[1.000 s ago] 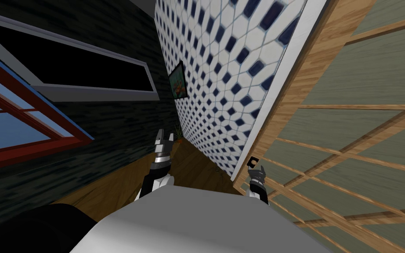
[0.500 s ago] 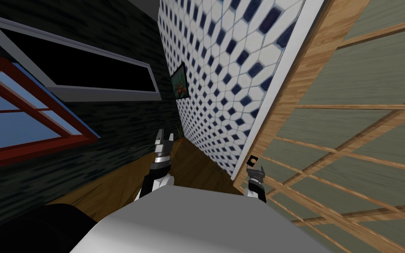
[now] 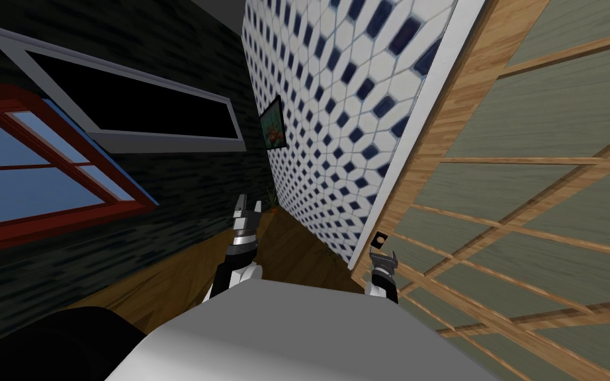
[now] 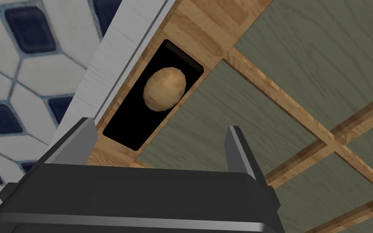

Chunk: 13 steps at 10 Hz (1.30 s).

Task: Pull the door open

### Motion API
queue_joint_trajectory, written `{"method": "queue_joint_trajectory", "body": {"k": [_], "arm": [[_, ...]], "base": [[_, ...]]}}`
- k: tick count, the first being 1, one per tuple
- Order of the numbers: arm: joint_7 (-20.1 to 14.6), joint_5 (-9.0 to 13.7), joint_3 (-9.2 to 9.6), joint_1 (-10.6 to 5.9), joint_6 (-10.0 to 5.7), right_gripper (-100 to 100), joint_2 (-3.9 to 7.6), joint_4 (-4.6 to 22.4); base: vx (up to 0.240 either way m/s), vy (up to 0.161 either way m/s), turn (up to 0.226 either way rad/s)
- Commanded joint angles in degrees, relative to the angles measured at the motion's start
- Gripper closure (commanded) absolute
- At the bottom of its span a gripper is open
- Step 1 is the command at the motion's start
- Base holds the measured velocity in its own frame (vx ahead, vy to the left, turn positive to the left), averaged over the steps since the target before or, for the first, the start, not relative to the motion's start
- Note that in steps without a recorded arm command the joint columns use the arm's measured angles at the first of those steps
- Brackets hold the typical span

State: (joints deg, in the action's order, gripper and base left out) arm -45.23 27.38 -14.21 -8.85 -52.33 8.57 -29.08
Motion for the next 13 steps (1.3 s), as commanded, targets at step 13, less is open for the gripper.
{"method": "queue_joint_trajectory", "body": {"k": [13], "arm": [[-20.5, 6.4, 2.38, -1.08, -0.92, -100, -2.03, -0.2]], "base": [[-0.045, -0.003, 0.027]]}}
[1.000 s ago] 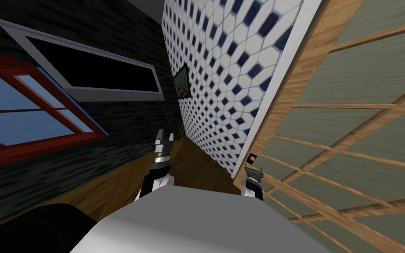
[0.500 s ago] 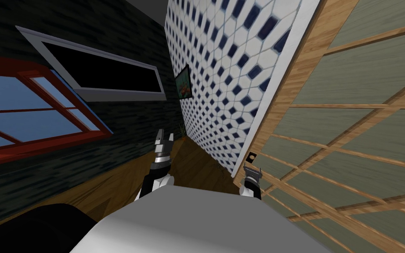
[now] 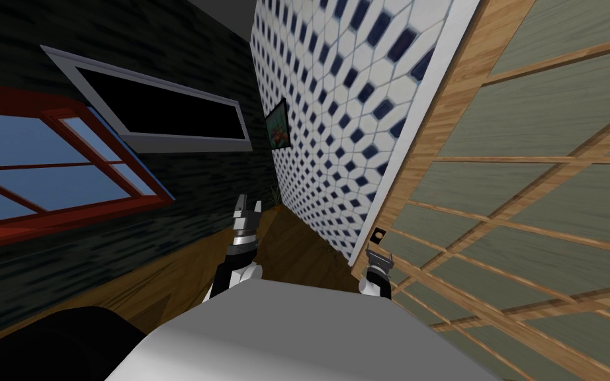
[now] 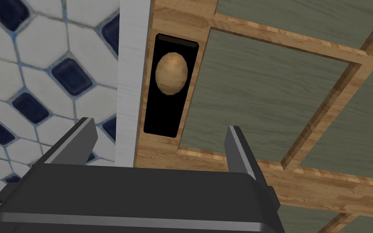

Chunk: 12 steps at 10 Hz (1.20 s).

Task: Pull the door open

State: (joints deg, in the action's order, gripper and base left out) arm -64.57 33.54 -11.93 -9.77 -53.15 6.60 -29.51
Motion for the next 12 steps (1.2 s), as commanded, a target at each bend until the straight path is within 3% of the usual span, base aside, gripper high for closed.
{"method": "queue_joint_trajectory", "body": {"k": [1, 5, 6, 7, 9, 12], "arm": [[-2.9, 0.7, 0.28, -0.23, -0.16, -100, -0.22, 0.2], [-7.2, 1.9, 0.72, -0.4, -0.3, -100, -0.61, 0.1], [-6.5, 1.8, 0.66, -0.39, -0.29, -100, -0.57, 0.1], [-8.5, 1.7, 1.0, 0.48, -0.29, -100, 0.78, 0.3], [-9.1, 1.6, 1.1, 0.78, -0.29, -100, 1.24, 0.3], [-13.6, 1.3, 1.92, 3.0, -0.24, -100, 4.68, 0.8]], "base": [[-0.036, -0.005, 0.029], [-0.032, 0.0, 0.018], [-0.012, 0.001, 0.002], [0.092, 0.004, 0.006], [0.121, -0.003, 0.003], [0.161, 0.009, 0.007]]}}
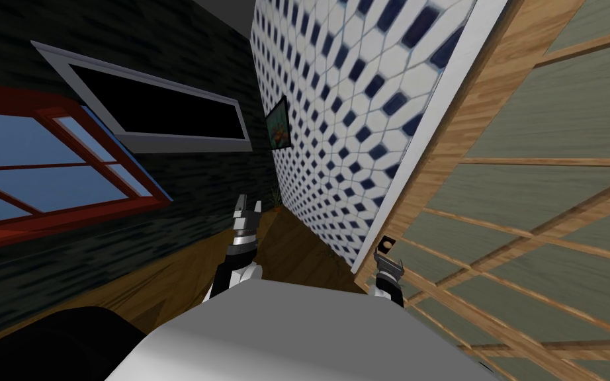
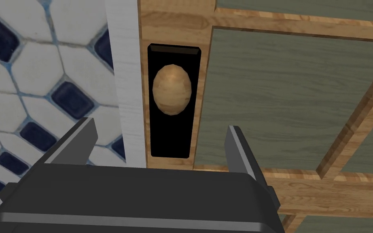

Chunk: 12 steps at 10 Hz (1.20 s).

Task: Pull the door open

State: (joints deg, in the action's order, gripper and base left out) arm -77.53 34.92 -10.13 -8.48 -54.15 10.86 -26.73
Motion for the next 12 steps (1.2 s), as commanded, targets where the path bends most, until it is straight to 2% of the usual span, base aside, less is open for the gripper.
{"method": "queue_joint_trajectory", "body": {"k": [1, 3, 4, 6, 7, 8, 9, 10, 11, 12], "arm": [[-0.6, 0.0, 0.13, 1.7, 0.76, -100, 0.42, -2.0], [-3.9, -0.2, 0.73, 3.33, 0.79, -100, 2.95, -1.7], [-3.9, -0.2, 0.73, 3.33, 0.79, -100, 2.95, 0.2], [-3.9, -0.2, 0.73, 3.33, 0.79, -100, 2.95, -1.7], [-5.4, -0.3, 1.01, 4.1, 0.8, -100, 4.13, -1.6], [-5.4, -0.3, 1.01, 4.1, 0.8, -100, 4.13, -1.6], [-7.4, -0.5, 1.37, 5.08, 0.82, -100, 5.65, -1.4], [-8.4, -0.5, 1.55, 5.58, 0.83, -100, 6.42, -1.3], [-9.1, -0.6, 1.68, 5.92, 0.84, -100, 6.95, -1.2], [-8.6, -0.6, 1.63, 5.51, 0.7, -100, 6.65, -0.8]], "base": [[0.115, -0.011, 0.005], [0.133, 0.0, 0.007], [0.115, -0.003, 0.009], [0.021, 0.003, -0.001], [0.048, 0.008, 0.007], [0.065, 0.0, 0.002], [0.127, -0.007, 0.007], [0.195, -0.01, 0.01], [0.159, -0.014, 0.006], [0.059, -0.009, -0.01]]}}
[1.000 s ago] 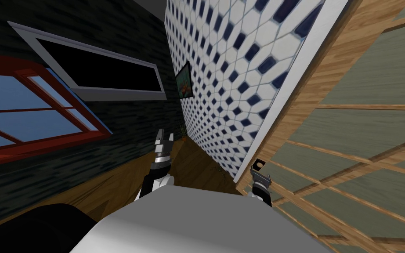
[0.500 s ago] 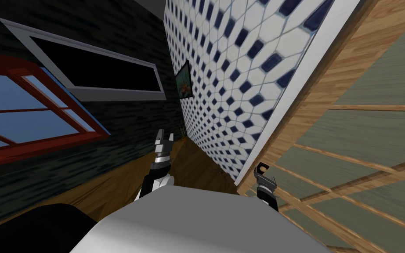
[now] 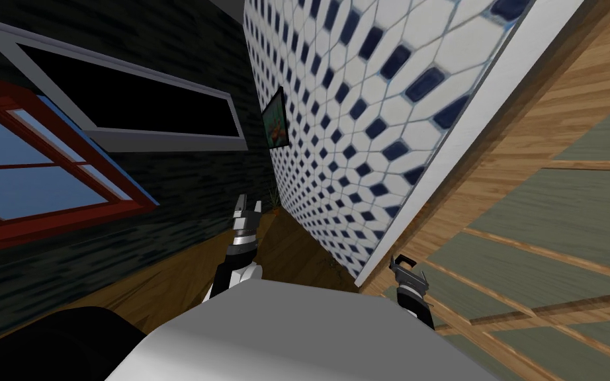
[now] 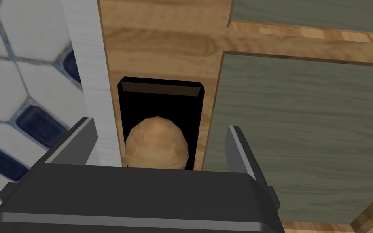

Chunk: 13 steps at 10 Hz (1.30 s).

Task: Pull the door open

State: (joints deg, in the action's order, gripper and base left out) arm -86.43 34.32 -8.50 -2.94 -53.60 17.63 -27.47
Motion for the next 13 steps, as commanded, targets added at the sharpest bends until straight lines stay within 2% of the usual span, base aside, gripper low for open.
{"method": "queue_joint_trajectory", "body": {"k": [1, 6, 7, 8, 11, 12, 13], "arm": [[0.3, 0.0, 0.0, -0.03, 0.15, 100, -0.13, -0.1], [0.3, 0.0, 0.0, -0.03, 0.15, 100, -0.13, -0.1], [-0.4, -0.7, 1.1, -0.01, 0.35, 100, -0.05, -0.5], [-0.4, -0.7, 1.1, -0.01, 0.35, 100, -0.05, -0.5], [-1.7, -2.1, 3.11, 0.06, 0.57, 100, 0.14, -1.2], [-1.7, -2.1, 3.11, 0.06, 0.57, 100, 0.14, -1.2], [-2.6, -3.0, 4.33, 0.11, 0.71, 100, 0.25, -1.7]], "base": [[-0.007, 0.004, 0.002], [-0.01, 0.0, 0.004], [-0.139, 0.012, 0.045], [-0.179, 0.004, 0.056], [-0.209, 0.02, 0.052], [-0.177, 0.028, 0.033], [-0.181, 0.005, 0.059]]}}
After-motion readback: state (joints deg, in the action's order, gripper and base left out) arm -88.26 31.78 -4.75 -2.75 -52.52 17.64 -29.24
